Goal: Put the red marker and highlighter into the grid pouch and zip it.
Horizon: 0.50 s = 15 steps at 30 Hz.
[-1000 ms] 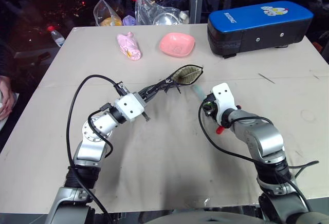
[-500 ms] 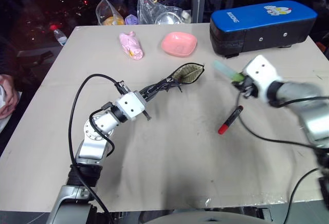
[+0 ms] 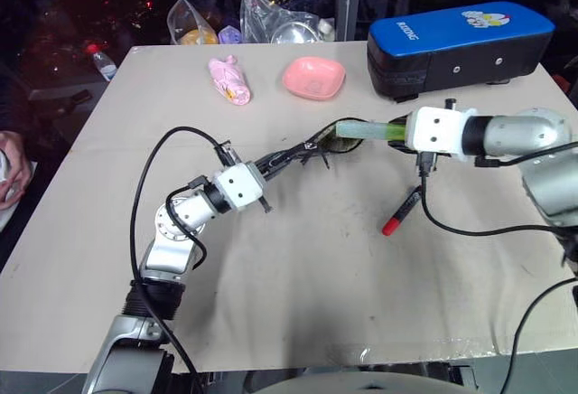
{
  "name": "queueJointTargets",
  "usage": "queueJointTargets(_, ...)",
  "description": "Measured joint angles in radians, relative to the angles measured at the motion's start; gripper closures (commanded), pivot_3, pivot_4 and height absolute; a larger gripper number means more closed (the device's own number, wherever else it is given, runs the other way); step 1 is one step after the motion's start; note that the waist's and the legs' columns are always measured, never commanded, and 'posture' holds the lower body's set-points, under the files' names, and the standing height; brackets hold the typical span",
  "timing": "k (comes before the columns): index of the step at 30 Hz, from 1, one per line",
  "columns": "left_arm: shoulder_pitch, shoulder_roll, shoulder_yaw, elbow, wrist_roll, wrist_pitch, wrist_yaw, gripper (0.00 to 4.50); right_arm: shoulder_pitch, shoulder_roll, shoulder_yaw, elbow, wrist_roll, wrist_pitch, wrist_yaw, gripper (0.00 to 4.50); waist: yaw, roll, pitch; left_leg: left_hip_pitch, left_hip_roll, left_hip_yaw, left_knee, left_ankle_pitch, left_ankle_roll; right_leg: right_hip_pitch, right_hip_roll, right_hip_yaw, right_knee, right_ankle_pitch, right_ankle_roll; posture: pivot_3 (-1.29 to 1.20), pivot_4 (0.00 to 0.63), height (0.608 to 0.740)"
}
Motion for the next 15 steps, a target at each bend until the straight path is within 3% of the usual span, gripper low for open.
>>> queueJointTargets(8, -0.034, -0.002, -0.031, -0.01, 0.001, -0.003, -0.016, 4.5, -0.079, 0.102, 0.095, 0.102, -0.113, -0.176, 0.042, 3.67, -0.004, 0.0, 0.0, 0.0, 0.0, 0.0, 0.0, 0.0, 0.0, 0.0, 0.0, 0.0, 0.0, 0.0, 0.0, 0.0, 0.15, 0.734)
queueJointTargets(15, -0.034, -0.011, -0.031, -0.024, 0.0, 0.004, -0.015, 4.5, -0.116, 0.214, 0.102, 0.158, -0.168, -0.258, 0.02, 3.67, -0.001, 0.0, 0.0, 0.0, 0.0, 0.0, 0.0, 0.0, 0.0, 0.0, 0.002, 0.0, 0.0, 0.0, 0.0, 0.0, 0.15, 0.734)
